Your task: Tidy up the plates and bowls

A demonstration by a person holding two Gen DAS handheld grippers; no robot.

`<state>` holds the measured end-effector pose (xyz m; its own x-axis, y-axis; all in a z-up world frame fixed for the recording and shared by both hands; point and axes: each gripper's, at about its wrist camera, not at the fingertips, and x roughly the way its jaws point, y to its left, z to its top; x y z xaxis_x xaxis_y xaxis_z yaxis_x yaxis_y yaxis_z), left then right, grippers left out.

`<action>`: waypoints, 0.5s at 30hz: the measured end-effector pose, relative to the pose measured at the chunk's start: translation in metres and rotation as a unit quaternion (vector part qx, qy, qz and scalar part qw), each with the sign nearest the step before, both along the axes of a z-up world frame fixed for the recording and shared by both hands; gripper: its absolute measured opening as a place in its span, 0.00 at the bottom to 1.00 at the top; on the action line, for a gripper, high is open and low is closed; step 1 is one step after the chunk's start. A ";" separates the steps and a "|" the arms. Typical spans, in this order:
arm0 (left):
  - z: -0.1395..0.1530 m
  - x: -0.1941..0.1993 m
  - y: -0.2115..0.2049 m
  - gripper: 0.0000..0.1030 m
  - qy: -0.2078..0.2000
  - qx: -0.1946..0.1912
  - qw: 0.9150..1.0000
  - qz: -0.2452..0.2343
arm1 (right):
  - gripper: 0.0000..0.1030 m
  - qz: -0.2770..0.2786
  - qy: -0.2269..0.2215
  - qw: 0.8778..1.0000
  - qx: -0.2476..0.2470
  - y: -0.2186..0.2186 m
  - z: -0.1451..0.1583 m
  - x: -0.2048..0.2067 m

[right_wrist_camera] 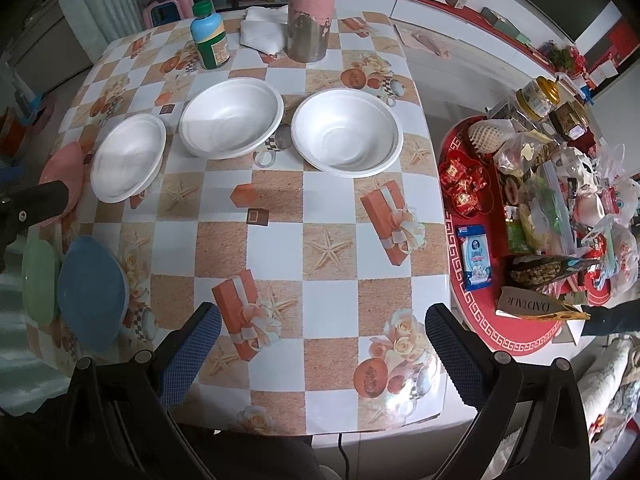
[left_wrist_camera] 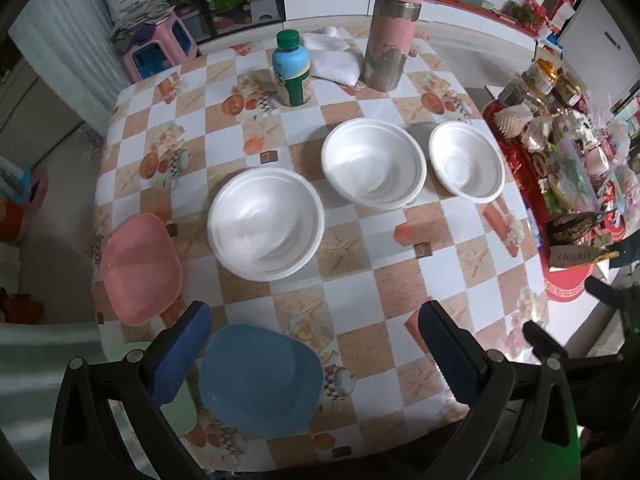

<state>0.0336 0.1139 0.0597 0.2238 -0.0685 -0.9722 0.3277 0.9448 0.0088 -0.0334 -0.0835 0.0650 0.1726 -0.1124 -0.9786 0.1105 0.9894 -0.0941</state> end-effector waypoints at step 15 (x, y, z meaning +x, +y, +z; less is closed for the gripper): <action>-0.005 0.000 0.012 1.00 0.014 -0.012 1.000 -0.005 | 1.00 -0.008 -0.011 1.000 -0.002 0.011 0.007 0.003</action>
